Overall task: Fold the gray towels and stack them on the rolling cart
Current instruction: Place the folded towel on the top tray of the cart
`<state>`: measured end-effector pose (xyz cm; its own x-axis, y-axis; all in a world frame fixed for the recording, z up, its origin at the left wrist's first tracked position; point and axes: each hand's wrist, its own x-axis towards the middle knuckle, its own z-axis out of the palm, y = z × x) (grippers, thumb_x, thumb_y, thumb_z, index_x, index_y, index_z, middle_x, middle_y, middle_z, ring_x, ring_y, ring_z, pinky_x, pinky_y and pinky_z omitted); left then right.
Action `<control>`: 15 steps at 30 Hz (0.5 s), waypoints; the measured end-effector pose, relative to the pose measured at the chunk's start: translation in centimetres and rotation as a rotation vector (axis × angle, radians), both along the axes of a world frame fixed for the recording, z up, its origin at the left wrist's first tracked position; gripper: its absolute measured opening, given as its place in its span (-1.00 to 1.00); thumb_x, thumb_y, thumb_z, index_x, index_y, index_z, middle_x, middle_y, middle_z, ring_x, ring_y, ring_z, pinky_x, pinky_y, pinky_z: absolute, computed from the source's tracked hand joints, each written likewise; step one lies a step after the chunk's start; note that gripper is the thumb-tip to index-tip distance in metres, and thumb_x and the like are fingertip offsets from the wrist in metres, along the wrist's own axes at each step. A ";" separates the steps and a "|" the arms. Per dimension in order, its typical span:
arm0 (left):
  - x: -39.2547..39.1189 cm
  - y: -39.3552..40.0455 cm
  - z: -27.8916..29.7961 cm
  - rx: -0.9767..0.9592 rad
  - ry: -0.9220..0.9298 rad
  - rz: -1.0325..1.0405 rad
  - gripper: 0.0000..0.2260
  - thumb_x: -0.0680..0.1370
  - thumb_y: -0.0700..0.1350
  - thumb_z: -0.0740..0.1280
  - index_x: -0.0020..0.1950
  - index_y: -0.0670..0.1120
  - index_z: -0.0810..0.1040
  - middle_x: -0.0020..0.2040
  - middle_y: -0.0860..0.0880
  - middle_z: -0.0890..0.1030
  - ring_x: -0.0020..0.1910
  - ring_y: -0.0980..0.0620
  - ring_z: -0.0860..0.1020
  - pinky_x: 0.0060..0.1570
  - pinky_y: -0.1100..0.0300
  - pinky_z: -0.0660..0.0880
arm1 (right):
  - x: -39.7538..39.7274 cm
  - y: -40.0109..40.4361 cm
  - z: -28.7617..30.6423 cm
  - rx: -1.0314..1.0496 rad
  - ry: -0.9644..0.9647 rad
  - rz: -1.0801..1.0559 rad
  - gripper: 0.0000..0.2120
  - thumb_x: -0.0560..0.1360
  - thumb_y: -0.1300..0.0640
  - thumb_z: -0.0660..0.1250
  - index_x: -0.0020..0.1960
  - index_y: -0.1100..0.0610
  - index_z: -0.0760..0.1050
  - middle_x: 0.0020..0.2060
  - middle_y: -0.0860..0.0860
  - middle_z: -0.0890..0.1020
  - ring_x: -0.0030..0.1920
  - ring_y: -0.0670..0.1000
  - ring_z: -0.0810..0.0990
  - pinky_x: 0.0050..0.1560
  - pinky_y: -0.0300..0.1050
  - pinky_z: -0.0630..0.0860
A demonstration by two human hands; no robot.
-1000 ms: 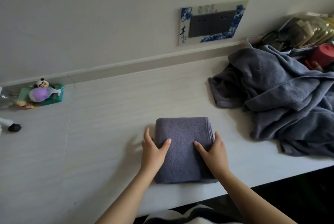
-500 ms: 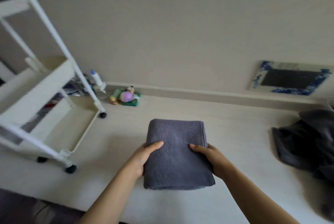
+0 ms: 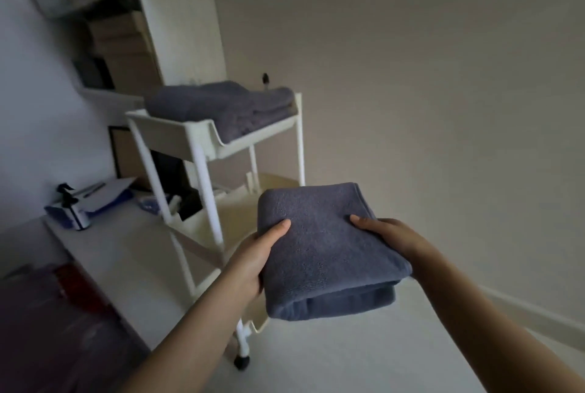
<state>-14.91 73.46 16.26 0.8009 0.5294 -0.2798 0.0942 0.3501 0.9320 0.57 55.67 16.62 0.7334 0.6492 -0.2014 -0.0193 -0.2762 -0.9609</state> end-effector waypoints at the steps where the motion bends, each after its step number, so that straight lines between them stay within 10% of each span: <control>1: 0.1 0.7 0.7 0.007 -0.023 0.020 -0.55 0.39 0.07 0.46 0.20 -0.10 0.53 0.07 -0.09 0.65 0.03 -0.09 0.62 -0.04 0.06 0.56 | 0.6 1.1 1.3 -0.013 -0.030 0.020 -0.63 0.41 -0.14 0.39 -0.03 0.17 0.58 -0.20 -0.02 0.66 -0.17 -0.07 0.65 -0.29 -0.25 0.49; 8: 2.0 4.2 3.6 -0.003 -0.213 0.256 -0.63 0.45 -0.04 0.41 0.20 -0.15 0.52 0.08 -0.11 0.65 0.02 -0.09 0.63 -0.01 0.02 0.58 | 5.3 10.2 6.0 -0.128 -0.077 0.156 -0.53 0.48 -0.09 0.33 0.20 0.25 0.50 -0.07 0.05 0.61 -0.14 -0.04 0.58 -0.19 -0.19 0.48; 12: 2.5 4.2 4.5 0.282 -0.055 0.411 -0.09 0.22 0.20 0.43 0.48 -0.04 0.18 0.39 -0.14 0.40 0.27 -0.16 0.47 0.24 -0.09 0.43 | 6.6 14.7 5.6 -0.232 -0.176 0.217 -0.57 0.55 -0.06 0.26 0.26 0.24 0.48 0.16 0.15 0.58 -0.01 0.05 0.58 -0.03 -0.18 0.47; 15: 3.0 4.0 4.6 0.520 0.063 0.391 -0.29 0.49 0.05 0.33 0.53 0.09 0.01 0.50 -0.11 0.18 0.40 -0.15 0.29 0.34 0.06 0.29 | 7.3 17.1 5.5 -0.230 -0.352 0.269 -0.52 0.51 -0.16 0.27 0.11 0.25 0.58 0.04 0.13 0.63 -0.01 0.02 0.57 0.01 -0.18 0.41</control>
<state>-11.87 77.48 20.86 0.5123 0.8572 0.0515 0.1111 -0.1256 0.9858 7.87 72.74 22.07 0.5955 0.7925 -0.1316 0.3965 -0.4324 -0.8098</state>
